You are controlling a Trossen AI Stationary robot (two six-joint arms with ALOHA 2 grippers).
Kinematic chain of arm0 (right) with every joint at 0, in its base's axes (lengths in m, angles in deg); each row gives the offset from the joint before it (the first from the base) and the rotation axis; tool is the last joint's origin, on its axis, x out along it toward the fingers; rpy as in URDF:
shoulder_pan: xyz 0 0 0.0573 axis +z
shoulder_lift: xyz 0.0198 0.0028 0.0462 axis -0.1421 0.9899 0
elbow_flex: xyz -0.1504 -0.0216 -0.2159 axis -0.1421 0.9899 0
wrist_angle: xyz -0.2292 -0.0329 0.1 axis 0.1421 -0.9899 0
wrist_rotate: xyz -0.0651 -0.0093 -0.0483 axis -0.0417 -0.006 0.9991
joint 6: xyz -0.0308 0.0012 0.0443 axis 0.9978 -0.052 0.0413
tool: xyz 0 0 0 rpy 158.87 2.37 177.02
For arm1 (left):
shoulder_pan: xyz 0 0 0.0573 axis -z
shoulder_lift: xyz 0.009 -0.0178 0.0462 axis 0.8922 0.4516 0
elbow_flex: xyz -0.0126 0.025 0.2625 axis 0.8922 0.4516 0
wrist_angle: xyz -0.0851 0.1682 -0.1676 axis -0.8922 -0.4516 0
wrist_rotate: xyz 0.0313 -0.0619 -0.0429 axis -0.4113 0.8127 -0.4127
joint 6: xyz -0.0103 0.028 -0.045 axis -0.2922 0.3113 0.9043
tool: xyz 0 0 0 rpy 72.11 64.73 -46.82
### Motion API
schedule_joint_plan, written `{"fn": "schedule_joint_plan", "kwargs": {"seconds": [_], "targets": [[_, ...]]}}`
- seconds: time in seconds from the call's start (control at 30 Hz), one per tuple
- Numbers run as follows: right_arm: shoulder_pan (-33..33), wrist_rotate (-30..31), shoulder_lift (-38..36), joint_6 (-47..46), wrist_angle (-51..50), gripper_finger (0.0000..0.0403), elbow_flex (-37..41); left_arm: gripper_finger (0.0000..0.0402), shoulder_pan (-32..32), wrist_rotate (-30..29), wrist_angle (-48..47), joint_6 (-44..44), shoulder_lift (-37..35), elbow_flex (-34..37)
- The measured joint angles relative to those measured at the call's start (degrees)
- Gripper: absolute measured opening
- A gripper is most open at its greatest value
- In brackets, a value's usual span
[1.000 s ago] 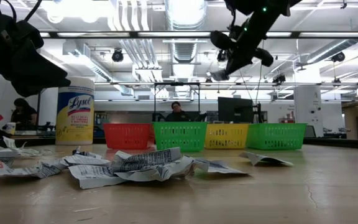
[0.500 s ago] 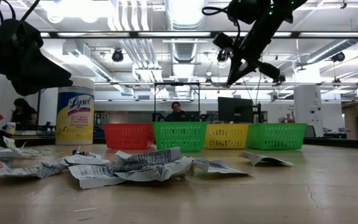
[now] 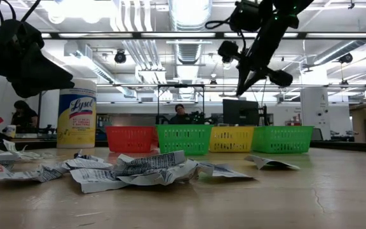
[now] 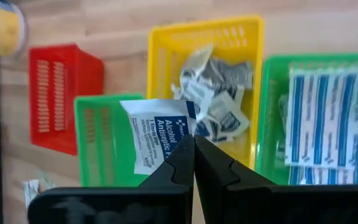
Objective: Pick & Place First Aid Supplies
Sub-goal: Put the alcohol pad into the yellow basket
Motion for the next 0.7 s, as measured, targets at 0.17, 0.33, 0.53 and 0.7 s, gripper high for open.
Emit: {"fn": "schedule_joint_plan", "kwargs": {"seconds": [0.17,0.33,0.53,0.7], "targets": [[0.02,-1.71,4.31,0.09,0.15,0.0008,-1.03,0.0131,-0.02,0.00,0.00,0.00,0.00,-0.02],[-0.36,-3.48,10.01,2.91,0.20,0.0008,-3.20,0.0131,0.00,0.00,0.00,0.00,0.00,-0.02],[-1.53,-4.74,16.22,8.30,-1.54,0.0008,-7.13,0.0131,0.00,0.00,0.00,0.00,-0.02,-0.02],[-3.03,-4.24,20.41,11.35,-9.14,0.0008,-11.49,0.0131,-0.02,0.00,0.00,0.00,0.00,-0.02]]}}
